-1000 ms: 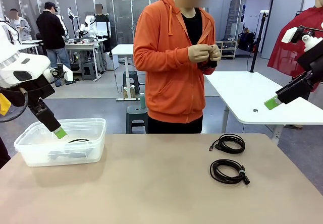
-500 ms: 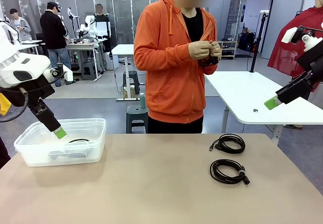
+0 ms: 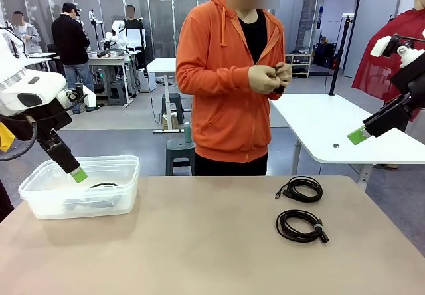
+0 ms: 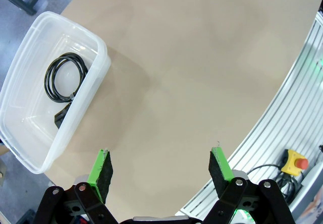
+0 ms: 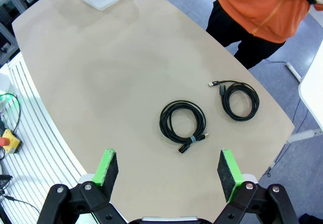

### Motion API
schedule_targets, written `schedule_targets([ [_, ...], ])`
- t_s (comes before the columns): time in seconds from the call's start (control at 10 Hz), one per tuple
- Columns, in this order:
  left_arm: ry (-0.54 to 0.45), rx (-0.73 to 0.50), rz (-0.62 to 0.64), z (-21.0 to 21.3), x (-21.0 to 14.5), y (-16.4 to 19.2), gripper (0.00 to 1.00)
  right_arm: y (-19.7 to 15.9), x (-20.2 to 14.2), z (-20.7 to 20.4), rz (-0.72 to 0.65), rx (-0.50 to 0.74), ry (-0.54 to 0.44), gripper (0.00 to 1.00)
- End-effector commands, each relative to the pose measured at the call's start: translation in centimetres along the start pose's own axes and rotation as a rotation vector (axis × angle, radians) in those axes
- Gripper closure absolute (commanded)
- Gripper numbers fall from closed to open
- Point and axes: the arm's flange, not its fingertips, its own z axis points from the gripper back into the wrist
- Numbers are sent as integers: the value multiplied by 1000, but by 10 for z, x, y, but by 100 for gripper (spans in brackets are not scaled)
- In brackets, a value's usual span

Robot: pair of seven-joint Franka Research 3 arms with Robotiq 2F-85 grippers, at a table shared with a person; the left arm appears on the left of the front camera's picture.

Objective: Organize and store the cables.
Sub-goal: Place the Power Cable into the Organizing box.

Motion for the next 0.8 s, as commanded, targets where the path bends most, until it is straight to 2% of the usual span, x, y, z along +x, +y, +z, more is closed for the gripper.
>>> schedule_targets([
  [0.0,19,-2,14,4,0,-1,4,0,0,0,4,4,-1,0],
  [0.7,19,-2,14,4,0,-1,4,0,0,0,4,4,-1,0],
])
